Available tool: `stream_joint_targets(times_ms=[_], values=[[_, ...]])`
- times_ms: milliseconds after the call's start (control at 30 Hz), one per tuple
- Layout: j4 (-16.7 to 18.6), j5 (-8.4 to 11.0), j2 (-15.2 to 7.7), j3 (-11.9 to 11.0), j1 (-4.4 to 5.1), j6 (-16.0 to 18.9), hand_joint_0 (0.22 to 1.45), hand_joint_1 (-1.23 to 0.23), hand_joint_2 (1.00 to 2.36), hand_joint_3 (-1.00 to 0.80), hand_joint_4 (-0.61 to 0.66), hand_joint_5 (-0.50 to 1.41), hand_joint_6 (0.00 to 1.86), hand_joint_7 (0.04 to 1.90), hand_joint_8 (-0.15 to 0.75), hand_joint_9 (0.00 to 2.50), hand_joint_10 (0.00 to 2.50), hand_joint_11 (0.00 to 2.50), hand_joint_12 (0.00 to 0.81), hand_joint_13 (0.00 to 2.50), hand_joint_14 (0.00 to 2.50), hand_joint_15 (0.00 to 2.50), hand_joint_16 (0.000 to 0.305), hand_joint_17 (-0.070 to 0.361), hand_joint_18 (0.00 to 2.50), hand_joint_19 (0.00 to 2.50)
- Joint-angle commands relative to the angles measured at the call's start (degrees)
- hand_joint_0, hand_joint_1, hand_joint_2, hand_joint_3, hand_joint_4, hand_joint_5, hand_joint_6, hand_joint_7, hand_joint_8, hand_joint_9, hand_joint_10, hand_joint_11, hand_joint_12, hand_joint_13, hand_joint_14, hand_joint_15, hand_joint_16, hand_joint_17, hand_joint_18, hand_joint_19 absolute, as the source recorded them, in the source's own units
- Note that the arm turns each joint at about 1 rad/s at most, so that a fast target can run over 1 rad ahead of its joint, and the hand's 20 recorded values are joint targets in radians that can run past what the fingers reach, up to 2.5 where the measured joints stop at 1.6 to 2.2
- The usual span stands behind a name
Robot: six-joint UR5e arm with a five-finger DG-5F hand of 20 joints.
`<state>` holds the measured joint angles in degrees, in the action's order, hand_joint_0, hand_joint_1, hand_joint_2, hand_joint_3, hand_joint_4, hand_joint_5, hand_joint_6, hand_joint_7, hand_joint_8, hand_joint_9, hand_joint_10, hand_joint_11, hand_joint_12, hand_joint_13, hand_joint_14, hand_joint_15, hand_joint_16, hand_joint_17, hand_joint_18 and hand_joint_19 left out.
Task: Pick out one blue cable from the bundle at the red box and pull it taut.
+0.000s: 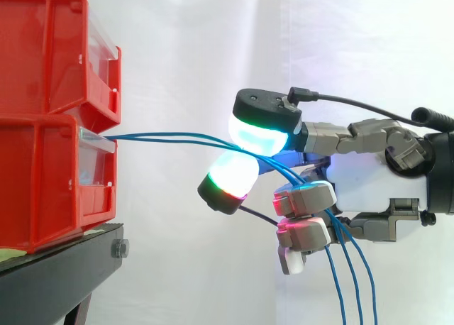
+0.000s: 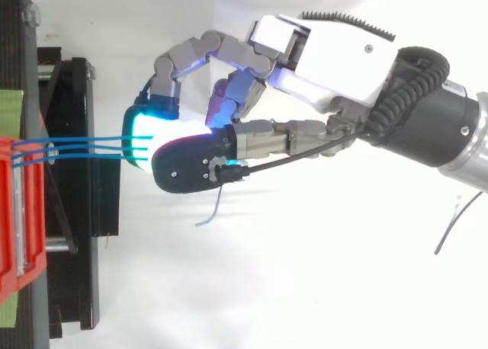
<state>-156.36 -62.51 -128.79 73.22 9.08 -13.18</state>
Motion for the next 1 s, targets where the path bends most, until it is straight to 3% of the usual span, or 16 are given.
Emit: stream_joint_targets(times_ms=[0, 233, 533, 967], values=[[0.0, 0.1, -0.06, -0.01, 0.06, 0.0, 0.61, -0.7, 1.02, -0.19, 0.02, -0.15, 0.89, 1.01, 0.253, 1.43, 0.03, 1.51, 0.285, 1.33, 0.03, 1.22, 0.048, 0.109, 0.81, 0.95], [0.0, 0.1, -0.06, -0.01, 0.06, 0.0, 0.66, -0.81, 1.02, -0.17, -0.08, -0.18, 0.92, 0.99, 0.239, 1.36, 0.03, 1.51, 0.285, 1.29, 0.03, 1.22, 0.048, 0.108, 0.8, 0.93], [0.0, 0.02, -0.06, -0.01, 0.06, -0.44, 0.79, -0.87, 1.0, -0.5, -0.13, -0.19, 0.94, 0.96, 0.219, 1.33, 0.03, 1.49, 0.274, 1.26, 0.03, 1.19, 0.047, 0.106, 0.79, 0.89], [0.0, -0.07, -0.06, -0.01, 0.06, -0.53, 0.7, -0.91, 1.0, -0.5, -0.03, -0.17, 0.93, 0.93, 0.222, 1.35, 0.03, 1.51, 0.281, 1.26, 0.03, 1.19, 0.046, 0.104, 0.8, 0.88]])
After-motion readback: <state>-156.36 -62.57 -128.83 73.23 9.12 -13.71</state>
